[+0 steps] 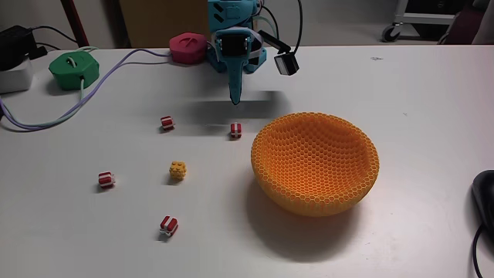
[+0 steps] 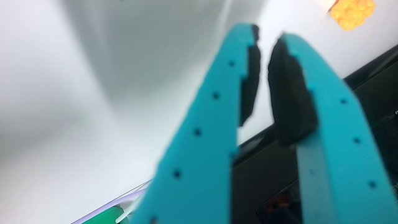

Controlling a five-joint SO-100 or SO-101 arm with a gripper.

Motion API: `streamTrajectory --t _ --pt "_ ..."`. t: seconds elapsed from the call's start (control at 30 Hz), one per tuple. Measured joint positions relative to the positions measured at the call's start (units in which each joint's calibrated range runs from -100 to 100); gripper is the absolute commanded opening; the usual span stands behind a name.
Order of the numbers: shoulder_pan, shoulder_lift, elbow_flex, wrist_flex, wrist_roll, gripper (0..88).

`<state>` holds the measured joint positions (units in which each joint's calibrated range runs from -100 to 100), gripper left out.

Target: Place cube pieces into the yellow basket

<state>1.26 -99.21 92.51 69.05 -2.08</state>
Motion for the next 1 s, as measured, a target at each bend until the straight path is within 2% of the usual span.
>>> streamTrajectory --t 0.07,0.17,0.27,0.3,0.37,0.4,0.47,0.6,0.77,0.87,1.0 --pt "0.0 0.0 0.6 0.0 -0.3 0.0" --pt "8.1 -0.1 1.0 -0.1 -6.4 0.0" --pt "9.2 -0.1 1.0 -0.2 -9.9 0.0" --pt "10.1 -0.1 1.0 -0.2 -10.0 3.3" --pt "9.3 -0.1 1.0 -0.3 -11.4 19.8" --pt "9.3 0.3 1.0 -1.0 -12.6 24.1" --pt "8.5 3.8 0.7 -3.0 -16.9 24.8" --pt "0.6 18.4 -1.2 -16.0 -28.0 28.4" --pt "-6.7 42.1 -2.1 -36.5 -38.0 28.4" --pt "-7.2 52.7 -4.5 -45.9 -40.5 27.1" --pt "-7.1 60.6 -6.4 -51.1 -41.1 22.9"
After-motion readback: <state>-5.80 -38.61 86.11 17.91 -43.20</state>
